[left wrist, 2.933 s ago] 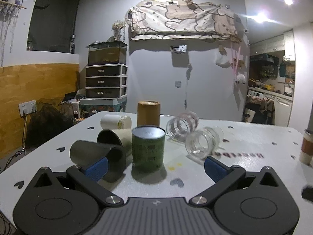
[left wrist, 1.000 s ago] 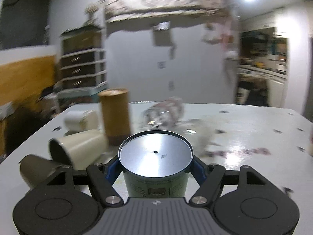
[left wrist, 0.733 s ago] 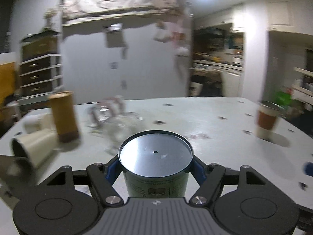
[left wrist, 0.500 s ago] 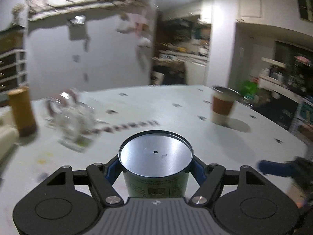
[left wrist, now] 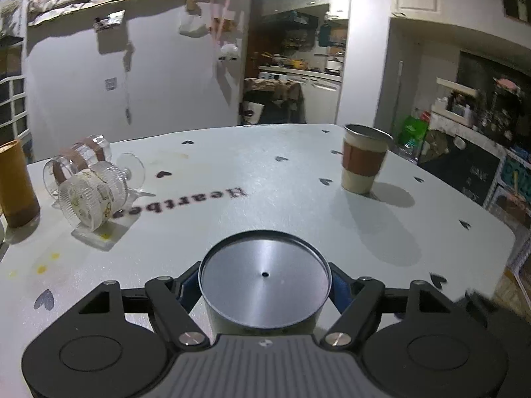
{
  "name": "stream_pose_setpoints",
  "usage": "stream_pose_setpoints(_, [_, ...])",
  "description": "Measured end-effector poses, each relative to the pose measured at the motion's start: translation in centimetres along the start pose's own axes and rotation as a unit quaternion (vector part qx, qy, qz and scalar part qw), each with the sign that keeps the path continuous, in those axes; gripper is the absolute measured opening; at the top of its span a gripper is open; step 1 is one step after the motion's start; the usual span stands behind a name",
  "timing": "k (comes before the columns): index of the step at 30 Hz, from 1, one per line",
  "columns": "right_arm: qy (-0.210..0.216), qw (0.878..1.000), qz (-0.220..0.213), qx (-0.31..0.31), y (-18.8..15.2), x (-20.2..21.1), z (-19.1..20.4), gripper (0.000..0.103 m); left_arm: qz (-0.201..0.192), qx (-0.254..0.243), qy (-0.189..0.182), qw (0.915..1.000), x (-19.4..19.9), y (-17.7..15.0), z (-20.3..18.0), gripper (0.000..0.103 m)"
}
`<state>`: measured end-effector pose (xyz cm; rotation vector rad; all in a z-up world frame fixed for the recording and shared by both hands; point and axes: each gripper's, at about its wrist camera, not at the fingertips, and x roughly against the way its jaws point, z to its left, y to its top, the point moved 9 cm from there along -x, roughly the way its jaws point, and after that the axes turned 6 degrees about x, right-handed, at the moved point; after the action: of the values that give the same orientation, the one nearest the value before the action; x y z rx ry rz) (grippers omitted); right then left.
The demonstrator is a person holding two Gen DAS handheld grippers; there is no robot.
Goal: Flip cup upright
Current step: 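Lift the green can with the left gripper and tilt it sideways, then grasp the can with the right gripper while the left gripper opens and releases it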
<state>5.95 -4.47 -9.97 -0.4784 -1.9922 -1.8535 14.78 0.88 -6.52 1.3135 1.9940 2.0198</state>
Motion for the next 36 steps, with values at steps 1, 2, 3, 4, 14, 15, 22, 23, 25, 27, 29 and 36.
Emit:
stream_pose_setpoints(1, [0.0,1.0,0.001,0.002,0.0,-0.2,0.1,0.103,0.001,0.002,-0.001,1.0,-0.2,0.1,0.0,0.076])
stream_pose_setpoints(2, [0.001,1.0,0.003,0.003,-0.2,-0.4,0.2,0.103,0.001,0.002,-0.001,1.0,-0.2,0.2,0.0,0.076])
stream_pose_setpoints(3, [0.001,1.0,0.004,0.005,-0.2,-0.6,0.3,0.103,0.002,0.005,-0.003,1.0,-0.2,0.2,0.0,0.076])
stream_pose_setpoints(4, [0.0,1.0,0.006,0.005,-0.3,-0.8,0.3,0.103,0.002,0.01,-0.008,0.9999,0.0,0.2,0.0,0.076])
stream_pose_setpoints(14, [-0.036,0.999,0.02,-0.03,-0.3,-2.1,-1.2,0.103,-0.007,0.031,-0.058,0.9978,3.4,-1.5,0.6,0.075])
stream_pose_setpoints(15, [-0.04,0.998,0.022,-0.035,-0.3,-2.1,-1.5,0.103,-0.006,0.034,-0.059,0.9976,3.6,-1.8,0.8,0.075])
stream_pose_setpoints(22, [-0.058,0.997,0.023,-0.054,-0.6,-1.6,-3.1,0.103,0.007,0.069,-0.045,0.9966,4.1,-4.5,2.4,0.075])
stream_pose_setpoints(23, [-0.062,0.996,0.024,-0.057,-0.7,-1.3,-3.4,0.103,0.012,0.075,-0.044,0.9961,4.0,-4.9,2.5,0.075])
stream_pose_setpoints(25, [-0.067,0.995,0.027,-0.065,-0.8,-1.0,-3.9,0.103,0.019,0.084,-0.042,0.9954,3.8,-5.6,2.7,0.075])
stream_pose_setpoints(27, [-0.066,0.994,0.029,-0.079,-0.6,-0.7,-4.5,0.103,0.019,0.085,-0.034,0.9956,3.5,-6.1,2.8,0.075])
stream_pose_setpoints(29, [-0.056,0.994,0.028,-0.095,-0.1,-0.4,-4.7,0.103,0.008,0.083,-0.028,0.9961,3.7,-6.2,2.7,0.075])
stream_pose_setpoints(36, [0.012,0.988,0.058,-0.144,1.9,-1.2,-3.8,0.103,-0.024,0.07,-0.01,0.9972,4.0,-6.7,2.3,0.075])
